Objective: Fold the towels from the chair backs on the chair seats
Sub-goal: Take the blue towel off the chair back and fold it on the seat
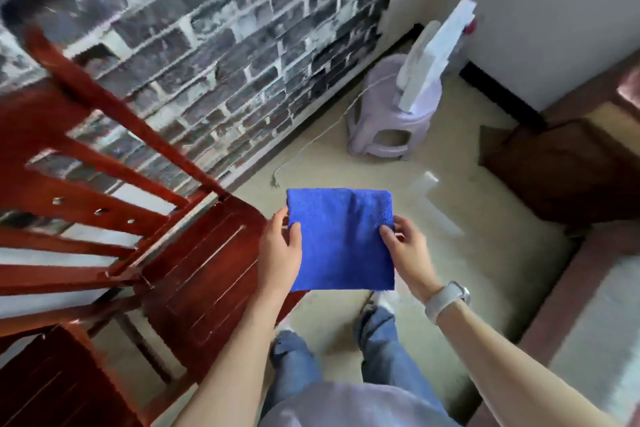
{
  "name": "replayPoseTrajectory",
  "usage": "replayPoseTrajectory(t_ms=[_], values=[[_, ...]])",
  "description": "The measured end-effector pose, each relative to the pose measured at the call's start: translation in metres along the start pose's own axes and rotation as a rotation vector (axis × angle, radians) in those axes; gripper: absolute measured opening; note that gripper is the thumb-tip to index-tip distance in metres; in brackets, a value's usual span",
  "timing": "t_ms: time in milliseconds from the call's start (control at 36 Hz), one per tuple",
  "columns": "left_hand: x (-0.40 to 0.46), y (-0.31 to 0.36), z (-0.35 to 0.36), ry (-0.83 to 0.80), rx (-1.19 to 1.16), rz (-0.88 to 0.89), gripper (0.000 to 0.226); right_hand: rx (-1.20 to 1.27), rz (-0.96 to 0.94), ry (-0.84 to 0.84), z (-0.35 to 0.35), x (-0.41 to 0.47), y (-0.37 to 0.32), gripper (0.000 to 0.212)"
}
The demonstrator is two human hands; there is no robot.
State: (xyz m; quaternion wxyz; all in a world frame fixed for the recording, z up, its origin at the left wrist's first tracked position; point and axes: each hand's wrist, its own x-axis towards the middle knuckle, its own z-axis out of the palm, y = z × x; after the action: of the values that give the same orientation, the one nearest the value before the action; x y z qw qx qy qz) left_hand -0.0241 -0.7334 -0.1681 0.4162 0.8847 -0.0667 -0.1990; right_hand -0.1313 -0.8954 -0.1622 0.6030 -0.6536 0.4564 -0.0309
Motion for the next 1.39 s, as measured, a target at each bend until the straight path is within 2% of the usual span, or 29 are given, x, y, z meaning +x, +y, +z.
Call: replayPoseTrajectory(t_ms=[139,333,611,833,1139,1389], values=[[0.002,0.104,0.085,-0.050,-0.025,0.128,0.031,0.024,-0.064,0.121,-0.126,0.019,-0.015,0.017],[-0.006,0.234,0.201,-0.246,-0.068,0.299,0.032,0.122,-0.049,0.386,-0.276,0.033,-0.017,0.021],[0.004,0.372,0.332,-0.440,0.017,0.507,0.034,0.209,-0.093,0.658,-0.420,0.071,-0.014,0.016],[0.040,0.473,0.450,-0.539,0.019,0.600,0.034,0.258,-0.088,0.797,-0.536,0.151,-0.020,0.015],[0.097,0.621,0.611,-0.691,0.046,0.562,0.038,0.358,-0.041,0.872,-0.695,0.275,-0.052,0.017],[0.117,0.670,0.728,-0.705,0.038,0.446,0.036,0.340,0.030,0.858,-0.792,0.360,-0.028,0.019]])
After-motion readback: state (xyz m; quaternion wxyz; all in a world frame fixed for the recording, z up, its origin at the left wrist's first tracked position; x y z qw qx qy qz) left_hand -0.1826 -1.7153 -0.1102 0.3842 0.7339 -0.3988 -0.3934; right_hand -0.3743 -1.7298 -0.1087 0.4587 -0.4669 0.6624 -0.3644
